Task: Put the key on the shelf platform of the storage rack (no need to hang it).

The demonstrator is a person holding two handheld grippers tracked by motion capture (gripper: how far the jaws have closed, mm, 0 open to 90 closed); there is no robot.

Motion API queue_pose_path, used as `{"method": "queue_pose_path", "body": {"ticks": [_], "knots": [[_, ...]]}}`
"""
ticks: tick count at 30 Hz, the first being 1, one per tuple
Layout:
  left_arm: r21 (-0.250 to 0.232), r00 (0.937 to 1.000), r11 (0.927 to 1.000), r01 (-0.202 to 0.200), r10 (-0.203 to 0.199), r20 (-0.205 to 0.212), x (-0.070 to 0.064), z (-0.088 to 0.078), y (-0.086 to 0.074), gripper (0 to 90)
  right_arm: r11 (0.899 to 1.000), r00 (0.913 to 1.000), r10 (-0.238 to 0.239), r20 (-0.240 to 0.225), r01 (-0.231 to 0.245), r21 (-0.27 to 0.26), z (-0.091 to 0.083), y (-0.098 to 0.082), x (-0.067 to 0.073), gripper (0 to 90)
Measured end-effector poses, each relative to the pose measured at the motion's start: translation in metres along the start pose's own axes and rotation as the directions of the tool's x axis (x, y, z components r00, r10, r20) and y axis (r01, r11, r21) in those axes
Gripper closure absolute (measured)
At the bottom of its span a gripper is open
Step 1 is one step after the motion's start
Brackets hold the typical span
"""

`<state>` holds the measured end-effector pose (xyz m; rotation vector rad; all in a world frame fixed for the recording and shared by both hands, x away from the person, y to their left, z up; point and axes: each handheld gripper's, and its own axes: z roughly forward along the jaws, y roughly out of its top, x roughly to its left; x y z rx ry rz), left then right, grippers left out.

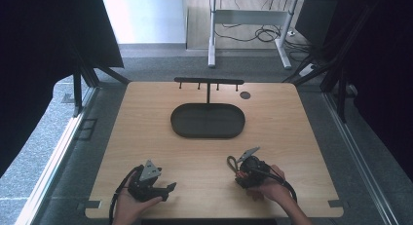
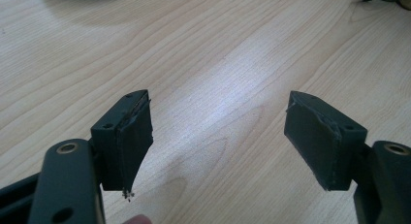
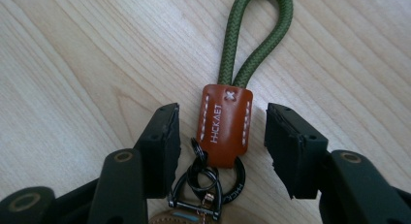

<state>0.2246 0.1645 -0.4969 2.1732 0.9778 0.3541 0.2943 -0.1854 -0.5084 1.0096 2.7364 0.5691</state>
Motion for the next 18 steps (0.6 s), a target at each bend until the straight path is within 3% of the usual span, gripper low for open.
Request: {"method": "queue_pose_path", "body": {"ticks": [18], "knots": [[0.007, 1.0000, 1.0000, -0.004, 0.004, 0.004, -0.0023, 0.0027, 0.0004, 26.1, 1.000, 0.9995, 0.025, -0.018, -0.025, 0.012, -0.0013, 0.0007, -0.0072, 63.8]]}}
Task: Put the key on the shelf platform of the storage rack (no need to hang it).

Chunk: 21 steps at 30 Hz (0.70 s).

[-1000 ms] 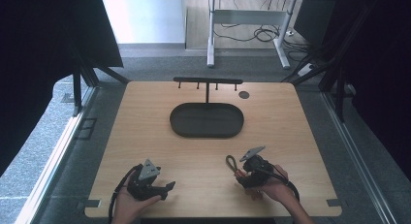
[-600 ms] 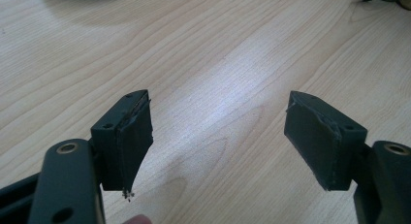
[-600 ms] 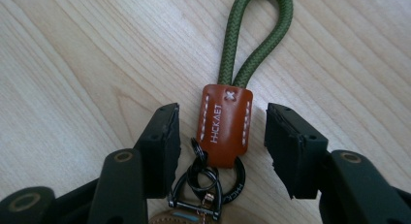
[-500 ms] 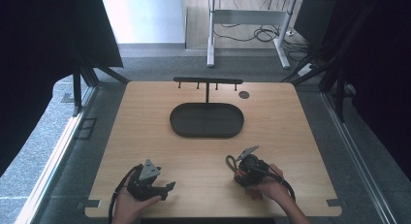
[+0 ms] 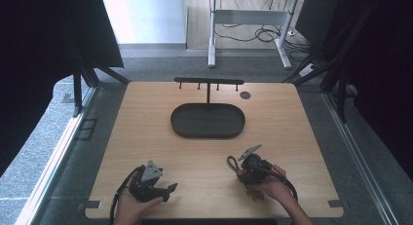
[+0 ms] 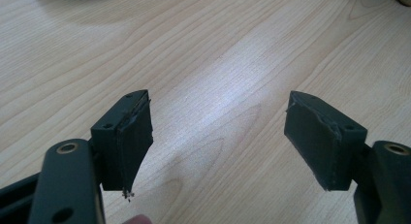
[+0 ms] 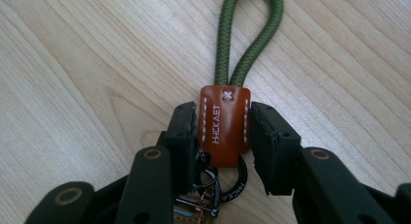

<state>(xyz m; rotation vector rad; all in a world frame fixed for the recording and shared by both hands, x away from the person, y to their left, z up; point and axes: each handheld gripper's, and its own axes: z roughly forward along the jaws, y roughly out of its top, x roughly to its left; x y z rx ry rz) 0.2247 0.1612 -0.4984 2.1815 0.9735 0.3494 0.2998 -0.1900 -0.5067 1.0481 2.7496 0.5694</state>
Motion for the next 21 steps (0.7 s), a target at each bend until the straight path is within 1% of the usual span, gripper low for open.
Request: {"method": "queue_pose_path", "body": {"ticks": [7, 10, 12, 15, 17, 18, 19, 21], "knots": [[0.000, 1.0000, 1.0000, 0.002, -0.002, -0.001, 0.001, 0.000, 0.000, 26.1, 1.000, 1.0000, 0.002, -0.009, -0.002, 0.020, 0.000, 0.003, -0.001, 65.3], [0.001, 1.0000, 1.0000, 0.004, -0.004, -0.001, 0.001, 0.001, -0.001, 26.1, 0.999, 0.9977, 0.005, -0.067, -0.002, 0.034, -0.001, 0.005, -0.005, 65.6], [0.001, 1.0000, 1.0000, 0.008, -0.008, 0.000, 0.001, 0.001, -0.001, 26.1, 0.999, 0.9978, 0.002, -0.066, 0.000, 0.036, -0.002, 0.006, -0.006, 65.7], [-0.001, 1.0000, 1.0000, 0.005, -0.005, -0.002, 0.001, 0.000, -0.001, 26.1, 1.000, 0.9977, -0.015, -0.067, 0.017, 0.025, -0.011, 0.009, -0.009, 65.9], [0.001, 1.0000, 1.0000, 0.006, -0.006, -0.002, 0.001, 0.000, -0.001, 26.1, 1.000, 0.9978, -0.019, -0.064, 0.020, 0.018, -0.017, 0.011, -0.008, 66.0], [0.001, 1.0000, 1.0000, 0.006, -0.006, -0.002, 0.001, 0.000, -0.001, 26.1, 1.000, 0.9978, -0.019, -0.064, 0.020, 0.018, -0.017, 0.011, -0.008, 66.0], [-0.001, 1.0000, 1.0000, 0.009, -0.009, -0.002, 0.001, 0.001, -0.001, 26.0, 1.000, 0.9978, -0.023, -0.062, 0.024, 0.011, -0.024, 0.012, -0.008, 66.0], [-0.001, 1.0000, 1.0000, 0.006, -0.006, -0.002, 0.001, 0.001, -0.001, 26.0, 1.000, 0.9978, -0.030, -0.059, 0.030, 0.003, -0.029, 0.013, -0.008, 66.0]]}}
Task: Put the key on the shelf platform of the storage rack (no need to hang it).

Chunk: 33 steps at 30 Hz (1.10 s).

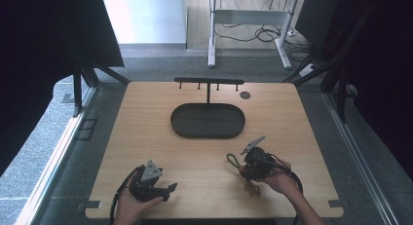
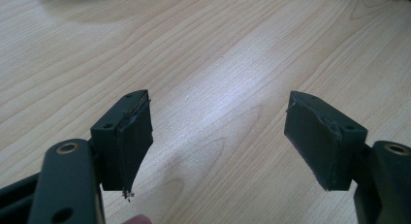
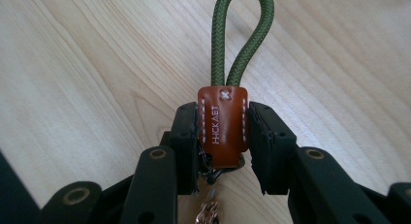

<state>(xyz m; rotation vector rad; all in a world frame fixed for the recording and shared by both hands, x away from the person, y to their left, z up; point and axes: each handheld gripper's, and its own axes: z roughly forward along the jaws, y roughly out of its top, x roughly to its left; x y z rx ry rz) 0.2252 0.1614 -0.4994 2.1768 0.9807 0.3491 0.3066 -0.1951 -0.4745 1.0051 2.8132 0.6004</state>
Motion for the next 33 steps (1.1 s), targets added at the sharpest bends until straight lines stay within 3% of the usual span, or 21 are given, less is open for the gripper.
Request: {"method": "queue_pose_path", "body": {"ticks": [15, 33], "knots": [[0.003, 1.0000, 1.0000, -0.003, 0.003, 0.000, -0.001, 0.000, 0.000, 26.0, 0.998, 0.9986, -0.040, 0.034, 0.041, -0.047, -0.040, 0.014, -0.002, 66.1], [0.009, 1.0000, 1.0000, -0.004, 0.004, 0.001, 0.000, 0.001, 0.000, 26.0, 0.995, 0.9957, -0.069, 0.061, 0.073, -0.068, -0.062, 0.031, -0.002, 66.2]]}}
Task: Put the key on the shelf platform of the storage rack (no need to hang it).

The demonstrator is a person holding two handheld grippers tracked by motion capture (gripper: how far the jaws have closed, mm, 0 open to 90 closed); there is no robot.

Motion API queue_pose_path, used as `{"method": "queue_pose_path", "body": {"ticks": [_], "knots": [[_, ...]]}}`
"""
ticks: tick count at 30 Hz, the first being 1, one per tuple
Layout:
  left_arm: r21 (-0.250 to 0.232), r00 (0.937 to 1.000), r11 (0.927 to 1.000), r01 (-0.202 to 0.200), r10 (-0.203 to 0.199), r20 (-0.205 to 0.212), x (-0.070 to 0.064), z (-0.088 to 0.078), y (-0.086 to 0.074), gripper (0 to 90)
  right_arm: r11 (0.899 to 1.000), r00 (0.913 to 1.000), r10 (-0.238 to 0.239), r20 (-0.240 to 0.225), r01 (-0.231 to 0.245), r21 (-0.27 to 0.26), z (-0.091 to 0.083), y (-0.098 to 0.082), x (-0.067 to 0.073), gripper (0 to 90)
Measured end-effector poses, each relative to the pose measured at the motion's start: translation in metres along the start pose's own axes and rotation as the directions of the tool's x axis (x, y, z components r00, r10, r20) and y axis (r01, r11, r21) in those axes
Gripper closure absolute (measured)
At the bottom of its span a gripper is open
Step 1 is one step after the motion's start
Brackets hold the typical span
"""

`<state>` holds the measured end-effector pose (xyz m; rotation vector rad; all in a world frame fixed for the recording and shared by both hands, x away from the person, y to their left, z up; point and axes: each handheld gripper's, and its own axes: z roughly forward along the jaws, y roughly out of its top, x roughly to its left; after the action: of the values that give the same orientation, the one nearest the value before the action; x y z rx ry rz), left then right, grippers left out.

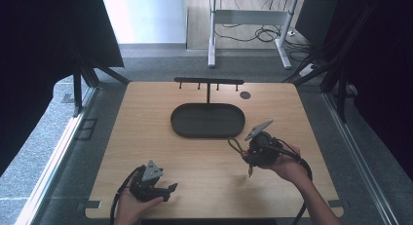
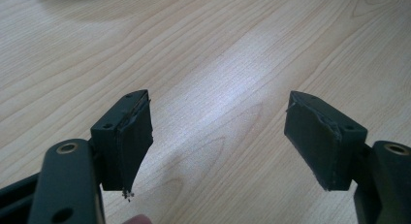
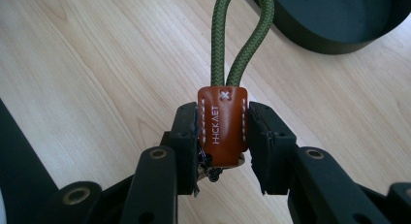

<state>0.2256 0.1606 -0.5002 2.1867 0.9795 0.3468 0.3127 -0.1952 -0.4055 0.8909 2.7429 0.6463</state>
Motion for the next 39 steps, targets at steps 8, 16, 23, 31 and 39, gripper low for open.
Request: {"method": "queue_pose_path", "body": {"ticks": [8, 16, 23, 31, 39], "knots": [[0.004, 1.0000, 1.0000, -0.003, 0.003, 0.002, 0.000, 0.000, 0.000, 26.0, 1.000, 0.9999, -0.012, 0.007, 0.012, -0.008, -0.004, 0.011, -0.001, 66.2], [0.006, 1.0000, 1.0000, -0.005, 0.005, 0.003, 0.000, 0.001, 0.000, 26.0, 1.000, 0.9999, -0.010, 0.010, 0.011, -0.016, -0.007, 0.020, -0.003, 66.1], [0.006, 1.0000, 1.0000, -0.001, 0.001, 0.003, 0.000, 0.001, 0.000, 26.0, 1.000, 0.9999, -0.011, 0.003, 0.011, -0.022, -0.007, 0.030, -0.007, 66.1], [0.008, 1.0000, 1.0000, -0.002, 0.002, 0.003, 0.001, 0.001, -0.001, 26.0, 1.000, 0.9999, -0.011, 0.003, 0.011, -0.018, -0.004, 0.040, -0.011, 66.1], [0.008, 1.0000, 1.0000, -0.002, 0.002, 0.003, 0.001, 0.001, -0.001, 26.0, 1.000, 1.0000, -0.007, 0.004, 0.007, -0.018, -0.002, 0.045, -0.016, 66.1]]}}
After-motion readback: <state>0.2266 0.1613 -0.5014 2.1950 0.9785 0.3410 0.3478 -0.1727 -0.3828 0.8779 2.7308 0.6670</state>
